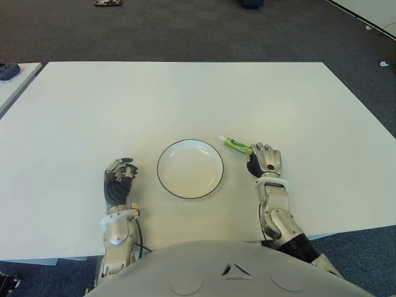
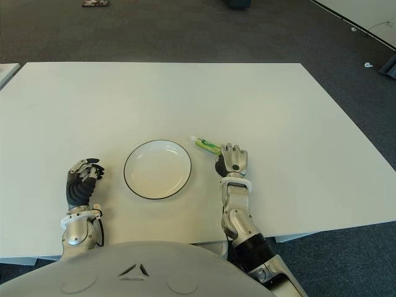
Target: Put the toothpaste on the table into the plate.
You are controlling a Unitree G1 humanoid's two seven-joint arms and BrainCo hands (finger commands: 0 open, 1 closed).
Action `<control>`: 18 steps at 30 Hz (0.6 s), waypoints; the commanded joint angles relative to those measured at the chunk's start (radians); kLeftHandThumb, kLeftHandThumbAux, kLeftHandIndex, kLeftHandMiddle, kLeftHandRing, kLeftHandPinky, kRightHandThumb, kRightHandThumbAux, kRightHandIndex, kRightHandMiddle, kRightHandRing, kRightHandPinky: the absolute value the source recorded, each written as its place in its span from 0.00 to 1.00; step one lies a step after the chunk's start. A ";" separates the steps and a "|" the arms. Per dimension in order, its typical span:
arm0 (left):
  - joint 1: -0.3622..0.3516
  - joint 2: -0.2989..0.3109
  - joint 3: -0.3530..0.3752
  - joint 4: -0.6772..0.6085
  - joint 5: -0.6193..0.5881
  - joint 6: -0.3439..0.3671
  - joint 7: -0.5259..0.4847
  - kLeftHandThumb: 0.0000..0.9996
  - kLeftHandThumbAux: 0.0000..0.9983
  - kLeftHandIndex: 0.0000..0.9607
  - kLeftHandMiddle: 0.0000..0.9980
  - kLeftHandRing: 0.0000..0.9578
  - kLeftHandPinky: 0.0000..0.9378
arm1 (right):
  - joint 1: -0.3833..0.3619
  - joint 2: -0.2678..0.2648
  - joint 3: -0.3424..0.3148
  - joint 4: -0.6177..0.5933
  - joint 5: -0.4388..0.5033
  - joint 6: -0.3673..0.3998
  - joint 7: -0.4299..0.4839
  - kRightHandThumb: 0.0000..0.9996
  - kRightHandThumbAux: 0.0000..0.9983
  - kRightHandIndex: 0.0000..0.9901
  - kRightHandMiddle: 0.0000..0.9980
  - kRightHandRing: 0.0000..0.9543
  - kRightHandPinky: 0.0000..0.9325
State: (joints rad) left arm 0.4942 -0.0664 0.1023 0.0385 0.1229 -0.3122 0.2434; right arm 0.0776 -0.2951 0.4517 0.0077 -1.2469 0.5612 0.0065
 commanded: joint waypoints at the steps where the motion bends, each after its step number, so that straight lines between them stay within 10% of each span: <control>1: 0.013 0.001 0.002 0.014 -0.014 0.015 -0.013 0.71 0.72 0.45 0.57 0.60 0.57 | 0.007 0.024 -0.020 0.042 0.065 -0.010 -0.018 0.75 0.62 0.42 0.62 0.68 0.76; 18: 0.013 0.010 0.011 0.040 -0.029 -0.046 -0.018 0.71 0.72 0.45 0.59 0.62 0.61 | -0.032 0.012 -0.041 0.092 0.107 -0.023 -0.091 0.72 0.70 0.44 0.79 0.84 0.91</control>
State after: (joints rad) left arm 0.5020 -0.0564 0.1107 0.0525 0.1010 -0.3677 0.2359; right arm 0.0361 -0.2814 0.4118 0.0643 -1.1688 0.5491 -0.0837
